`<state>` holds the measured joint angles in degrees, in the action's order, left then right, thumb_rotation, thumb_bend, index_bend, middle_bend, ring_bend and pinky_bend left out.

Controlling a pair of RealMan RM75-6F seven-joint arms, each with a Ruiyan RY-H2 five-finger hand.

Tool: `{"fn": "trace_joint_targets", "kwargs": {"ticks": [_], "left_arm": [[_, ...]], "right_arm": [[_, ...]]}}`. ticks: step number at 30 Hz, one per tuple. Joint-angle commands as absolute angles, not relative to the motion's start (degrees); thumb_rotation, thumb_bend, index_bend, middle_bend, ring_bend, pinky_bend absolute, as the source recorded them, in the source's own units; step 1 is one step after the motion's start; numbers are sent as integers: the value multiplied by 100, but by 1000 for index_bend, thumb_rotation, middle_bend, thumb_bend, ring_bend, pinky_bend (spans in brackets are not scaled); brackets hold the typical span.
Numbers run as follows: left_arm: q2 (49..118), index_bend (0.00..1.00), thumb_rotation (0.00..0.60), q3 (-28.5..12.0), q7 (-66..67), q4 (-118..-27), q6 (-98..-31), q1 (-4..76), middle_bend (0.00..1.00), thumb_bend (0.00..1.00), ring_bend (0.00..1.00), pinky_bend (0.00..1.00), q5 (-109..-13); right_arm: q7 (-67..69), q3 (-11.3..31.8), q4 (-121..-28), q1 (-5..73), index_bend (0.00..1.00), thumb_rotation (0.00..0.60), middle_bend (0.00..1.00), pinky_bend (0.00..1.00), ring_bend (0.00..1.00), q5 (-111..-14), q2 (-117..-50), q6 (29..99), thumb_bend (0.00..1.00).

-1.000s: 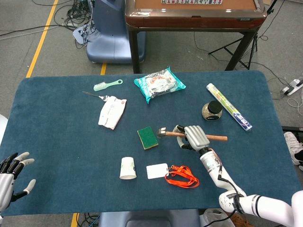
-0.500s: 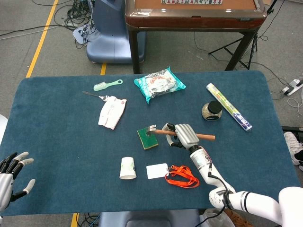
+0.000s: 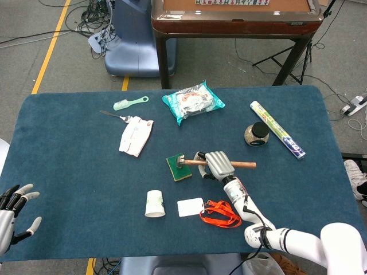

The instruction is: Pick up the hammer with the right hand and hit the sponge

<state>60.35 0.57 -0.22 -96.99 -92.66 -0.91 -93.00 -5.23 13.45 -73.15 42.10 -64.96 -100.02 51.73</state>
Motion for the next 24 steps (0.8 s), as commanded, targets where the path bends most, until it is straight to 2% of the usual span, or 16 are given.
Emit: {"fn": "trace_joint_targets", "kwargs": {"ticks": [1, 15, 24], "left_arm": [[6038, 275, 600, 54, -11, -9698, -9263, -90, 174, 252, 84, 125, -9293], [6064, 275, 600, 60, 117, -9730, -9207, -69, 174, 252, 84, 125, -9286], [6058, 275, 600, 59, 84, -9726, -9221, -73, 174, 252, 84, 126, -9289]], "right_arm": [[-381, 1405, -7434, 4178, 902, 600, 905, 783, 778, -6537, -9947, 5250, 737], [488, 1728, -8501, 3885, 902, 600, 909, 783, 780, -7085, -9175, 5911, 737], [4, 1486, -8164, 4003, 902, 600, 910, 783, 781, -6867, -9372, 5649, 737]]}}
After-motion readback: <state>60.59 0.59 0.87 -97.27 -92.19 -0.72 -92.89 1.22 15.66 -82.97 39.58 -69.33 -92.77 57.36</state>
